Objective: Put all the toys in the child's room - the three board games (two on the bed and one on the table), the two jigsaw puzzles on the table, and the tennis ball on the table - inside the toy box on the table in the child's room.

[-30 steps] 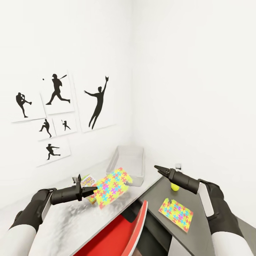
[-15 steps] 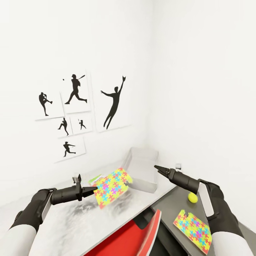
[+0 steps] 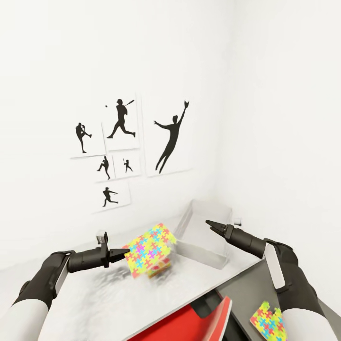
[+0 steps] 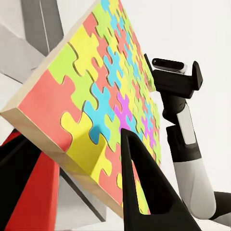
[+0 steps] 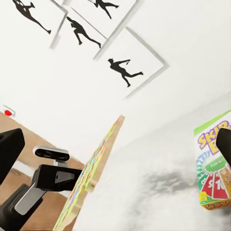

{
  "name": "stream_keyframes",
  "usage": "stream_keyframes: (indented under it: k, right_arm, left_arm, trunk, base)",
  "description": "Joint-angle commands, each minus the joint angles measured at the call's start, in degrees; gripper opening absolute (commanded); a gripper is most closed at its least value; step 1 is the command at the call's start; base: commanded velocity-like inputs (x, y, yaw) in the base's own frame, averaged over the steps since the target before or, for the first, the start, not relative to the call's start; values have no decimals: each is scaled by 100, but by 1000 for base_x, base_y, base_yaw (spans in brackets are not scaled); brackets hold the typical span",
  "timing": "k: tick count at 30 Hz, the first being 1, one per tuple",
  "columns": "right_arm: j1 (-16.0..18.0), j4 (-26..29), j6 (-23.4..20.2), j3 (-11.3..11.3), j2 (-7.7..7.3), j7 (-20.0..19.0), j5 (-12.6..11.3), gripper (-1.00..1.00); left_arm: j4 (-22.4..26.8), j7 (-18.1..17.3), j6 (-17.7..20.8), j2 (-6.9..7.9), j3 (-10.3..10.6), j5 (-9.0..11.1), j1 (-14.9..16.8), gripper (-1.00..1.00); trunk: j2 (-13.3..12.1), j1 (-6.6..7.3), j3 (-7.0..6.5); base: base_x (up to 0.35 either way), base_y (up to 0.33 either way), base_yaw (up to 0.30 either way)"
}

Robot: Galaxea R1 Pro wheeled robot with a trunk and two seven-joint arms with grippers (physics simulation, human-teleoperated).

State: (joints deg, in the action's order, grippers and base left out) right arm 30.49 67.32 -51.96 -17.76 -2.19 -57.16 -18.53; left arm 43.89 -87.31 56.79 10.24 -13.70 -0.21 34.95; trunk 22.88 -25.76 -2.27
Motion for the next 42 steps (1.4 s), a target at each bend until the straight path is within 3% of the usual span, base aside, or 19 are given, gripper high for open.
stream_keyframes:
  k: [1,42]
  right_arm:
    - [1,0,-25,-7,-1,-15,-1,100]
    - [1,-29,87,-25,-4,-19,-32,100]
  left_arm:
    - [-3,-22,60,1,-1,2,3,-100]
    - [-3,-30,60,12,-13,0,3,-100]
  trunk:
    - [4,-3,2]
    - [4,-3,2]
  base:
    - [56,-29,201]
    - [68,-24,13]
